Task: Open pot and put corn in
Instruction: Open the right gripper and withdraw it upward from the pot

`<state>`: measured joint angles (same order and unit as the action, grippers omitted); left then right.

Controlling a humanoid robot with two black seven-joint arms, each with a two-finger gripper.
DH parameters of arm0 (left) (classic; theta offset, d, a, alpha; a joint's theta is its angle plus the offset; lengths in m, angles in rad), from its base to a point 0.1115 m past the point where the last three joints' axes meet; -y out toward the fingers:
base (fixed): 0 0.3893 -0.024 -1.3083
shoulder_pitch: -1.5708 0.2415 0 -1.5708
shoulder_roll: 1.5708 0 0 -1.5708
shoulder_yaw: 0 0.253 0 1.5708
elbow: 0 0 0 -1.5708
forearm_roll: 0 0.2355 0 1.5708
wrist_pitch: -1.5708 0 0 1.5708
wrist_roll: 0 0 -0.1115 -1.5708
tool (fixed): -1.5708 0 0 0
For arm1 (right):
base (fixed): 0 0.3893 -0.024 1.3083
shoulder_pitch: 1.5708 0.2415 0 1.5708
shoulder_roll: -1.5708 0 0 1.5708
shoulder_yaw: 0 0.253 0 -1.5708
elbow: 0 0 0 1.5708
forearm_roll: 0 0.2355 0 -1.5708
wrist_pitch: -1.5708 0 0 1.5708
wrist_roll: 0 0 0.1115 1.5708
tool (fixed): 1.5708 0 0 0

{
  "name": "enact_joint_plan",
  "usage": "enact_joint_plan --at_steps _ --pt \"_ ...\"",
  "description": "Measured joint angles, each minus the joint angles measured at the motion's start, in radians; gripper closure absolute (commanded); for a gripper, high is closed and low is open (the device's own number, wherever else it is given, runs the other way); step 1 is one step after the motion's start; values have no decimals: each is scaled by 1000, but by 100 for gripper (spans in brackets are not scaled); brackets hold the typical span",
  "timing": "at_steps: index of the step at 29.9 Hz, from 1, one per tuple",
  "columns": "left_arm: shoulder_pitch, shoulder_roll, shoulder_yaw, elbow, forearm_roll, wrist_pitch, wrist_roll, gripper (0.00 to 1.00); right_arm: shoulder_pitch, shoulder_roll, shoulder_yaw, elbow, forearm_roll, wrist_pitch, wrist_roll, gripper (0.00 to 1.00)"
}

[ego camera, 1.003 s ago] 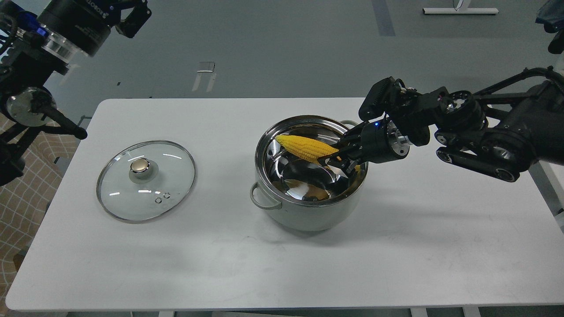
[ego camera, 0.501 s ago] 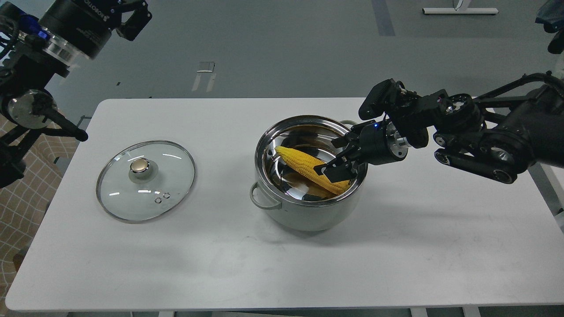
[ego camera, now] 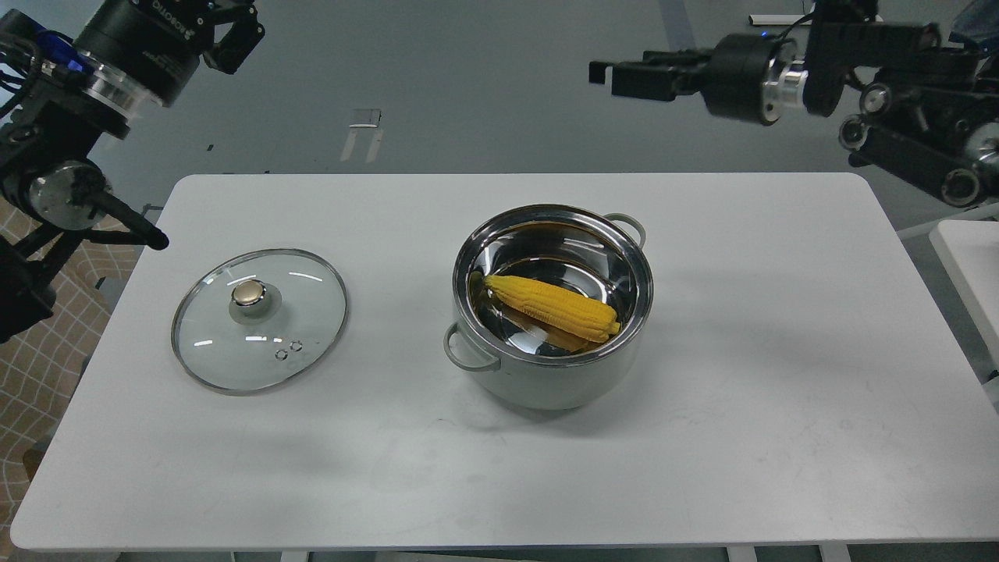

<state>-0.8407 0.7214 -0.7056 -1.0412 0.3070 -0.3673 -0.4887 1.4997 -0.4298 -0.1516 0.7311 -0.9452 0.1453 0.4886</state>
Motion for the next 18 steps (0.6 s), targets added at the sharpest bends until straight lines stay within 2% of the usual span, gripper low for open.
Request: enact_joint_plan --at_steps 3,8,12,15,18 --pt "0 -29 8 20 2 -4 0 2 -96 -7 119 -70 197 2 0 0" --pt "1 -124 7 146 3 -13 13 2 -292 -9 356 -101 458 6 0 0" --pt "0 -220 11 274 3 -63 22 2 -465 12 577 -89 512 21 0 0" --pt "-1 -275 13 340 3 -109 22 2 -560 56 716 -88 519 35 0 0" --pt "11 -310 13 378 2 -119 22 2 -622 101 811 -89 520 38 0 0"
